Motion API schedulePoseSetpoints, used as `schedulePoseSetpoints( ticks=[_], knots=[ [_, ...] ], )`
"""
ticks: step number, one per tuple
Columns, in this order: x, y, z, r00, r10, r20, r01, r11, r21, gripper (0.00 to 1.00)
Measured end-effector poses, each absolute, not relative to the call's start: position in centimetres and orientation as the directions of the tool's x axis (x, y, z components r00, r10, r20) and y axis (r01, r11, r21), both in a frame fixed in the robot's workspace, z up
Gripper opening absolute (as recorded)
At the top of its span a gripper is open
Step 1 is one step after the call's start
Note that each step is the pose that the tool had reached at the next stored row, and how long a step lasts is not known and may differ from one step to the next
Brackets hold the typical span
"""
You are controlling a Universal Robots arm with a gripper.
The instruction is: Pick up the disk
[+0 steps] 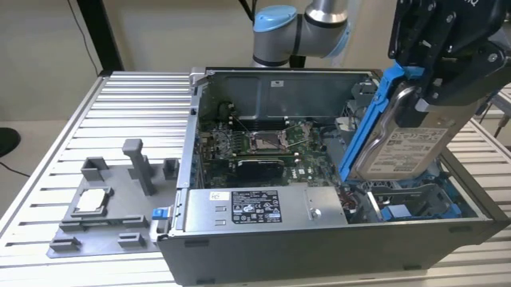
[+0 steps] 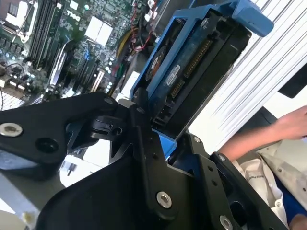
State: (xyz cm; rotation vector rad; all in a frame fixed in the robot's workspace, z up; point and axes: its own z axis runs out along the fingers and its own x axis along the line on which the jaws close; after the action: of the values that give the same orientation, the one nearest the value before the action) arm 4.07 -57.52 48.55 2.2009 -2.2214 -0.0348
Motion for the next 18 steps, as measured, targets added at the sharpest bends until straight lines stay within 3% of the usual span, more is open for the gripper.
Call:
schedulePoseSetpoints(
  ticks=[18],
  knots=[
    [7.4, -59.7, 47.2, -0.008, -1.000, -0.027, -1.000, 0.007, 0.016, 0.00]
  ],
)
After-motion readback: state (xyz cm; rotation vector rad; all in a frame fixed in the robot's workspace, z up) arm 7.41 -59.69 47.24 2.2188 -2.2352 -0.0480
